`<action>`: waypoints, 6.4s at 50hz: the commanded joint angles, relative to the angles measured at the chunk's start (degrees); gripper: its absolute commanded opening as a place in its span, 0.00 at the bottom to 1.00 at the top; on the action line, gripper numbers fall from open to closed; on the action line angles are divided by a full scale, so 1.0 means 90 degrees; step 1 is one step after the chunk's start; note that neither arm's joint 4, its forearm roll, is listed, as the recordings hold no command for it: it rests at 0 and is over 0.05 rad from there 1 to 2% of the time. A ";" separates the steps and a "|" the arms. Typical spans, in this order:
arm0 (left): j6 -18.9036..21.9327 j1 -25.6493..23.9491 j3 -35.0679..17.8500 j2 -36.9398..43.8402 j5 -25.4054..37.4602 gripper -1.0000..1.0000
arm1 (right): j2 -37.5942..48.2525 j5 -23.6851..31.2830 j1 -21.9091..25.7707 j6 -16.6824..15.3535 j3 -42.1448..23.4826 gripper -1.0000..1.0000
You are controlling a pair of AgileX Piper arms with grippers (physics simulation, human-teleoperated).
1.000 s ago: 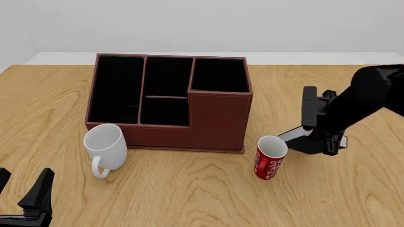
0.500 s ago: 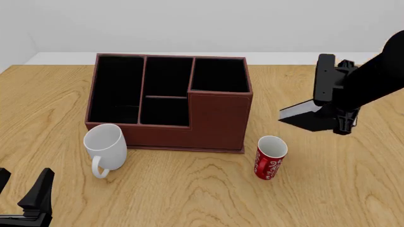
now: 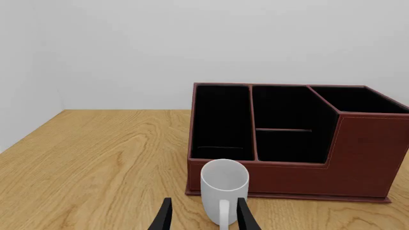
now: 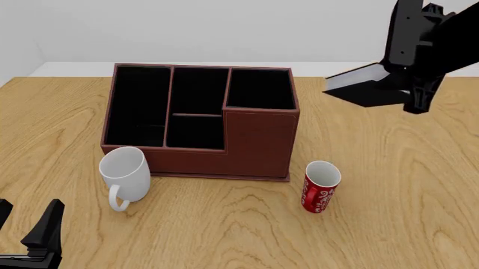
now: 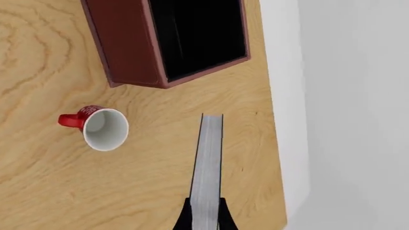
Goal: Pick up the book and place it in the right compartment of the caddy.
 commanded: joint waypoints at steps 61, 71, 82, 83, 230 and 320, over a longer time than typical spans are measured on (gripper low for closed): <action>0.0000 0.0000 0.0000 0.0000 0.0000 1.00 | 0.1087 0.0266 0.1531 0.0130 -0.2307 0.00; 0.0000 0.0000 0.0000 0.0000 0.0000 1.00 | 0.1295 0.0243 0.1640 0.0166 -0.2407 0.00; 0.0000 0.0000 0.0000 0.0000 0.0000 1.00 | 0.1482 0.0183 0.1746 0.0205 -0.2446 0.00; 0.0000 0.0000 0.0000 0.0000 0.0000 1.00 | 0.1495 0.0176 0.1759 0.0208 -0.2448 0.00; 0.0000 0.0000 0.0000 0.0000 0.0000 1.00 | 0.3702 0.0477 0.1944 0.0182 -0.3547 0.00; 0.0000 0.0000 0.0000 0.0000 0.0000 1.00 | 0.0091 -0.2884 0.2836 -0.0077 0.1356 1.00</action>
